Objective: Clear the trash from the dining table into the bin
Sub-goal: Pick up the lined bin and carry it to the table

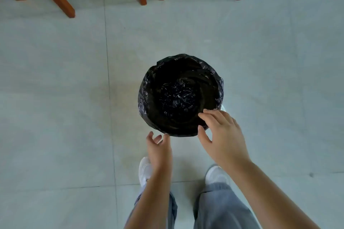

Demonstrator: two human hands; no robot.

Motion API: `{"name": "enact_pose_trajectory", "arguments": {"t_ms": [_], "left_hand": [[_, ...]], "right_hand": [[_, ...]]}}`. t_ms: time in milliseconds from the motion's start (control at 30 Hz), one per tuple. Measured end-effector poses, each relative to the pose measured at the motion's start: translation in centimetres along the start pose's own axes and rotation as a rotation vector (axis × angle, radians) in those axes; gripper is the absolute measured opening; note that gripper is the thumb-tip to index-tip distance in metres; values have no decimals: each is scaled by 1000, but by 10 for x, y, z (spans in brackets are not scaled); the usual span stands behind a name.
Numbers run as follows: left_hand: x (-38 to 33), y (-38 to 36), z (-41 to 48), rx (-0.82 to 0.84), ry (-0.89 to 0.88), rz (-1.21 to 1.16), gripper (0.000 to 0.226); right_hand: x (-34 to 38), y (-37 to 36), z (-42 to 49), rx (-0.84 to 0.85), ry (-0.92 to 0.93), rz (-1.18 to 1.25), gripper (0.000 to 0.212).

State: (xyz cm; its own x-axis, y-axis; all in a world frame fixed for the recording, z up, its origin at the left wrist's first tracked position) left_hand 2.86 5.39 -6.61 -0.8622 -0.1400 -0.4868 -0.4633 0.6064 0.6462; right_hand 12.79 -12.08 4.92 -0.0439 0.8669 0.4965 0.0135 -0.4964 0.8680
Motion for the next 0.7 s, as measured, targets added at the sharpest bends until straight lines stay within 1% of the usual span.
{"name": "enact_pose_trajectory", "arguments": {"t_ms": [167, 300, 433, 500, 600, 700], "left_hand": [[3, -19, 11, 0, 51, -172, 41], [0, -22, 15, 33, 149, -317, 31], [-20, -8, 5, 56, 142, -360, 29], [-38, 7, -6, 35, 95, -342, 29], [-78, 42, -32, -33, -91, -238, 25], [-125, 85, -64, -51, -255, -134, 19]], "right_hand": [[-6, -19, 8, -35, -6, 20, 26], [-10, -23, 15, -40, -35, 28, 26], [-5, -12, 17, -17, -76, 36, 26], [3, 2, 16, 4, -102, 43, 27], [19, 37, 15, 13, -127, 47, 27], [39, 92, 21, -55, -155, 73, 27]]}}
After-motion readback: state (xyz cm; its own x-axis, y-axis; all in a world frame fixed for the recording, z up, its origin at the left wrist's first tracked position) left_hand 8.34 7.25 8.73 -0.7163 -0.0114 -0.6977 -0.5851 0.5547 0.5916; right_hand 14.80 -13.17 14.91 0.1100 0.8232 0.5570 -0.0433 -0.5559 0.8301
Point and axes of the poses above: each hand's wrist, its own z-axis towards the middle knuckle, its own y-axis out of the back of the hand, x = y × z, the point moved 9 cm from there along z, towards the middle knuckle, and after that the axes turned 15 degrees about -x, right-handed, at the moved point
